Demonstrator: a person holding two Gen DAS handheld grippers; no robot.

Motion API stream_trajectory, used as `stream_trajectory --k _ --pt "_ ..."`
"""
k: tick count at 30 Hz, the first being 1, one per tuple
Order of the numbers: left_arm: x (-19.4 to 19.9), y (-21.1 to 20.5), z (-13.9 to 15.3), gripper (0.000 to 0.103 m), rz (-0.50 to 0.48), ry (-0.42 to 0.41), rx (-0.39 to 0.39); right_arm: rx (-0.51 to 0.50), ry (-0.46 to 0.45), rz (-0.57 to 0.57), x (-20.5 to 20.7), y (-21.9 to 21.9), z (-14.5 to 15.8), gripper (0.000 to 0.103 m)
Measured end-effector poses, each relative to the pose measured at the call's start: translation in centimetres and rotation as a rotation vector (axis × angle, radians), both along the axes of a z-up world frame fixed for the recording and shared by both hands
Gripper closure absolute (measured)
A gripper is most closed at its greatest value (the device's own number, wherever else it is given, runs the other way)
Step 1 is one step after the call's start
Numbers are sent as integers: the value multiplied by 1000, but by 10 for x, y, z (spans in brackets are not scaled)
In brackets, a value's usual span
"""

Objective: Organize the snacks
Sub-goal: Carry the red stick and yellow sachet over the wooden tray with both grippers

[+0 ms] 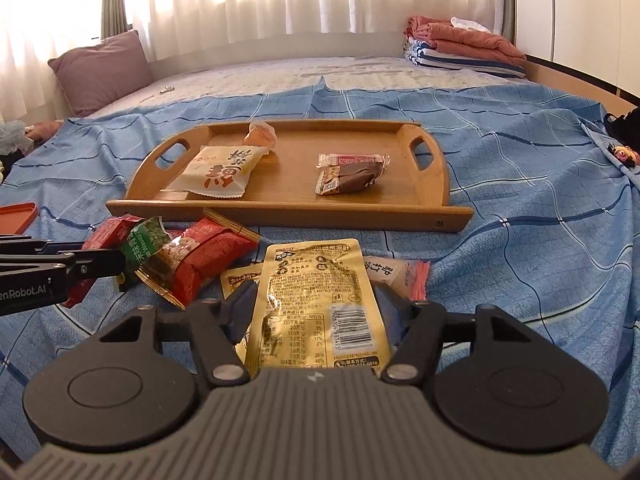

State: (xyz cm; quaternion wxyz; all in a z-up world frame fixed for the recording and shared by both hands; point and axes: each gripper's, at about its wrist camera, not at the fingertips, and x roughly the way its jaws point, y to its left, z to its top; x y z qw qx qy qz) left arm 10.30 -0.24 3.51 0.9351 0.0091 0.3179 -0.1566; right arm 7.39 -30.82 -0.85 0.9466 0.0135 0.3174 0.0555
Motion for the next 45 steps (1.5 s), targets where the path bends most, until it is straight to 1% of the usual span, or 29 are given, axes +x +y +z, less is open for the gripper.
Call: stream_trajectory --k 7,12,15,19,26,29,33,38,42,45 --pt "14 2 15 80 12 -26 -19 51 -12 -13 7 -7 13 37" --pt "35 2 32 80 26 -42 -34 79 -28 -41 24 -15 29 37" --pt "55 4 43 80 44 -44 -52 92 -37 -53 39 -21 40 37" --pt "81 5 57 80 61 -53 -56 91 -47 -70 65 -30 53 37" --pt "145 1 74 80 88 0 -70 111 -31 -93 121 -43 70 37" --pt "176 0 74 80 99 32 -79 128 -17 -97 146 -46 74 37" --pt "212 -5 69 80 119 84 -72 124 28 -113 178 -47 71 37" --pt "246 -14 52 80 132 126 -64 86 74 -123 210 -44 58 37" --pt "269 -25 37 80 141 172 -40 88 123 -135 232 -41 45 37" --pt "284 -31 26 80 154 187 -23 88 144 -138 245 -37 35 37"
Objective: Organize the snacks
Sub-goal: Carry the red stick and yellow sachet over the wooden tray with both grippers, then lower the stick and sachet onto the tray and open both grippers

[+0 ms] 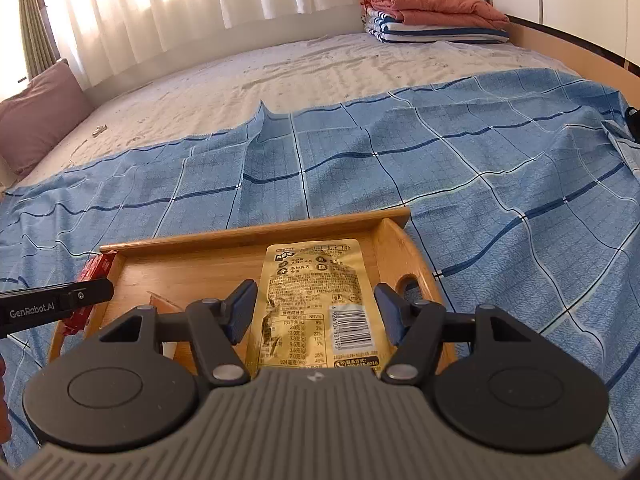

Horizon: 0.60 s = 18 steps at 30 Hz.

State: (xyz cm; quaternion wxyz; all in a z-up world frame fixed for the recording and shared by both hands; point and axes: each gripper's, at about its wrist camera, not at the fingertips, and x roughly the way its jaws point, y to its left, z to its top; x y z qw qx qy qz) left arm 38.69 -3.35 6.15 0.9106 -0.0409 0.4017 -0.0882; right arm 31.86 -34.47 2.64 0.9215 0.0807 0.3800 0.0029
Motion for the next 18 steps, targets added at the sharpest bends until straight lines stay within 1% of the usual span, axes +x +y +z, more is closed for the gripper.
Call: stream_trajectory --k 5,11,18 --pt "17 -7 -15 80 5 19 27 -16 24 16 18 9 -13 37" --pt "27 -12 -29 80 4 32 35 -23 32 27 33 17 -23 37" --pt "33 -14 -39 80 0 44 36 -31 44 29 41 21 -35 37"
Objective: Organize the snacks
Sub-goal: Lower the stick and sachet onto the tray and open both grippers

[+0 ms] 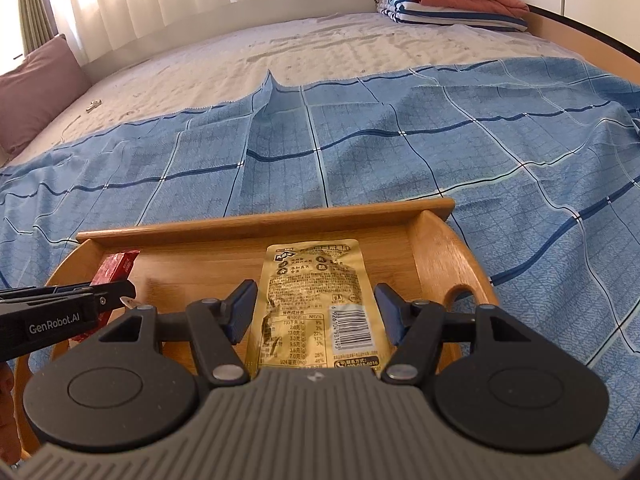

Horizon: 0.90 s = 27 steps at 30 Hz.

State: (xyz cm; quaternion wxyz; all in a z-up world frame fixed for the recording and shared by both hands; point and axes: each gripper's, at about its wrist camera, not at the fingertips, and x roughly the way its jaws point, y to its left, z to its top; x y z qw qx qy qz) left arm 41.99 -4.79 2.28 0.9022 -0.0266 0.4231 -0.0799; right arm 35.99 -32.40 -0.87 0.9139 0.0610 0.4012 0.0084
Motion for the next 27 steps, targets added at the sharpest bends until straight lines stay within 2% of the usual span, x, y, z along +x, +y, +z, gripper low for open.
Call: stream_trajectory --k 27 --pt "4 -6 -13 79 -23 -6 27 -36 7 19 5 8 -18 36"
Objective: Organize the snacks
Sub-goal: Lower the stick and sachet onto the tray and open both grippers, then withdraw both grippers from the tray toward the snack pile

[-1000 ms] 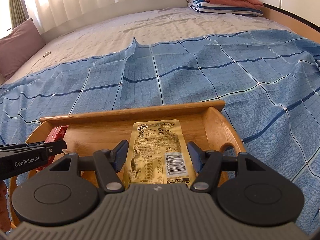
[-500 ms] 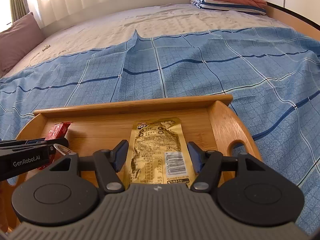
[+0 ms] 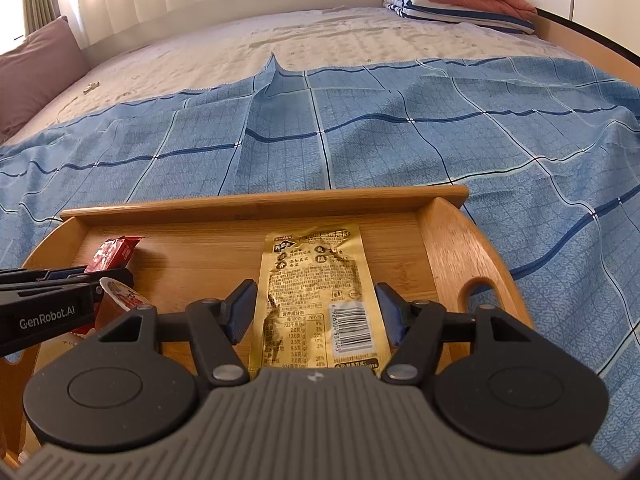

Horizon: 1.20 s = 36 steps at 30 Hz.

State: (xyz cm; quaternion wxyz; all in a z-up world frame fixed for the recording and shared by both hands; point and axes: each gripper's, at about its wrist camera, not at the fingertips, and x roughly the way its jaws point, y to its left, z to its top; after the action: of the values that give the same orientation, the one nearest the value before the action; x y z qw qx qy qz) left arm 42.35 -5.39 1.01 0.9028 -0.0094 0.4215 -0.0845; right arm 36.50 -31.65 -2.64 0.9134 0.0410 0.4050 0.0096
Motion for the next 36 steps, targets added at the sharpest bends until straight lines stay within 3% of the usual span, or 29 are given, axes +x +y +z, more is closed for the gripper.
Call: stream_trajectory --k 6,8,11,17,26,36 --pt "0 1 1 76 3 0 -2 4 -7 -2 -1 1 -1 33" --pt "-2 1 2 59 5 -7 -3 14 -15 -1 -3 0 1 26" --pt "-6 3 7 45 10 -31 3 14 -35 -2 -7 0 5 17" --pt "-18 10 22 28 12 -57 8 8 -56 9 -18 0 19 16" --pt "-65 21 50 15 -21 -136 17 0 -102 64 -56 0 45 13" --pt "-140 33 65 13 -75 -198 27 2 -165 127 -122 4 67 11"
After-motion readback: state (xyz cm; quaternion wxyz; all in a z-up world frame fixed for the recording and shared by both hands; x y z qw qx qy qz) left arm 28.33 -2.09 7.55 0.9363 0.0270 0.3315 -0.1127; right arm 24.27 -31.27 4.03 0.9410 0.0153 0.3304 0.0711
